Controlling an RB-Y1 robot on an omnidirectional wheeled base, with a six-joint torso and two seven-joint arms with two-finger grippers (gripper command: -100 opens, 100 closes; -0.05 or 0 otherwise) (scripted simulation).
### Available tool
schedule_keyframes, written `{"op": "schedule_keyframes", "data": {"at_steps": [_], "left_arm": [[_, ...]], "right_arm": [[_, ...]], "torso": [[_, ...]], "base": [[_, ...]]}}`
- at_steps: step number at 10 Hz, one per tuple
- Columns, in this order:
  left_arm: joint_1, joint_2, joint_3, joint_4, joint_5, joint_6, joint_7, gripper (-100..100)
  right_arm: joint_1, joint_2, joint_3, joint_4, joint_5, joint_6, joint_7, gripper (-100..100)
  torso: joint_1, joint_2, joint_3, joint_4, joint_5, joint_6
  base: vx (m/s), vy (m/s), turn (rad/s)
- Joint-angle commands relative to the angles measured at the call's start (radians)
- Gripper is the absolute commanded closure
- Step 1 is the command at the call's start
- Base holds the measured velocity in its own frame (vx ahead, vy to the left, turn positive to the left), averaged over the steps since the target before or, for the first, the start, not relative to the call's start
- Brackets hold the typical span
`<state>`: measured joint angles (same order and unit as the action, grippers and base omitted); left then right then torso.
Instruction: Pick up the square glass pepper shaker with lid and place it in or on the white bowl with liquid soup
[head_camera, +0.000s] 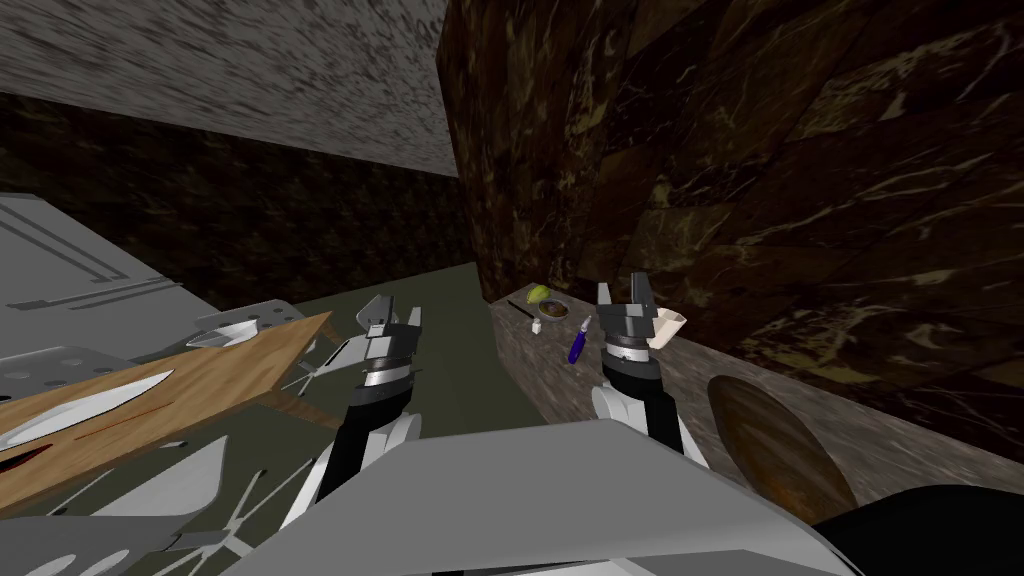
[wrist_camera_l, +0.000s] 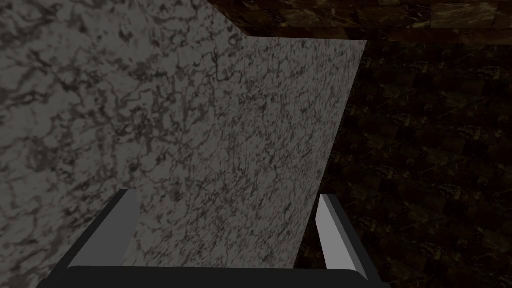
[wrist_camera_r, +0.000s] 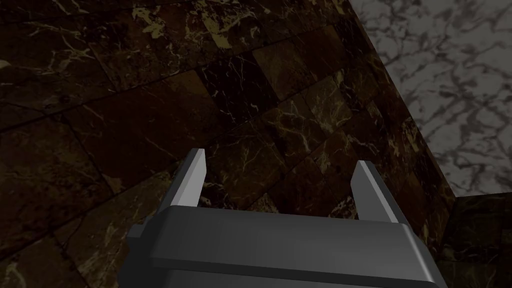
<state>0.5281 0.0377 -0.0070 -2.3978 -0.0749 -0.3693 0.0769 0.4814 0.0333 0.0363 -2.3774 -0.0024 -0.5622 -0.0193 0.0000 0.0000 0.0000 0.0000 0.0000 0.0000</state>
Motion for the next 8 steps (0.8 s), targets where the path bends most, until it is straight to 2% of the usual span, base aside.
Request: {"op": "schedule_keyframes", "data": {"at_steps": [1, 3, 4, 7, 8], "left_arm": [[0.000, 0.000, 0.000, 0.000, 0.000, 0.000, 0.000, 0], [0.000, 0.000, 0.000, 0.000, 0.000, 0.000, 0.000, 0], [0.000, 0.000, 0.000, 0.000, 0.000, 0.000, 0.000, 0], [0.000, 0.000, 0.000, 0.000, 0.000, 0.000, 0.000, 0], [0.000, 0.000, 0.000, 0.000, 0.000, 0.000, 0.000, 0]], "right_arm": [[0.003, -0.049, -0.006, 0.012, 0.000, 0.010, 0.005, -100], [0.009, -0.106, -0.021, 0.039, 0.000, 0.034, 0.016, -100], [0.009, -0.112, -0.021, 0.039, 0.000, 0.034, 0.016, -100], [0.023, -0.193, -0.055, 0.103, 0.001, 0.091, 0.042, -100], [0.023, -0.193, -0.055, 0.103, 0.001, 0.091, 0.042, -100]], "torso": [[0.000, 0.000, 0.000, 0.000, 0.000, 0.000], [0.007, 0.002, 0.001, 0.000, 0.001, 0.000], [0.008, 0.002, 0.001, 0.000, 0.002, 0.000], [0.008, 0.000, 0.000, 0.000, 0.002, 0.000], [0.009, -0.001, -0.001, 0.000, 0.002, 0.000]], "base": [[-0.020, 0.072, 0.028], [-0.027, 0.122, 0.027], [-0.014, 0.094, 0.006], [0.009, 0.119, 0.043], [0.017, 0.113, 0.003]]}}
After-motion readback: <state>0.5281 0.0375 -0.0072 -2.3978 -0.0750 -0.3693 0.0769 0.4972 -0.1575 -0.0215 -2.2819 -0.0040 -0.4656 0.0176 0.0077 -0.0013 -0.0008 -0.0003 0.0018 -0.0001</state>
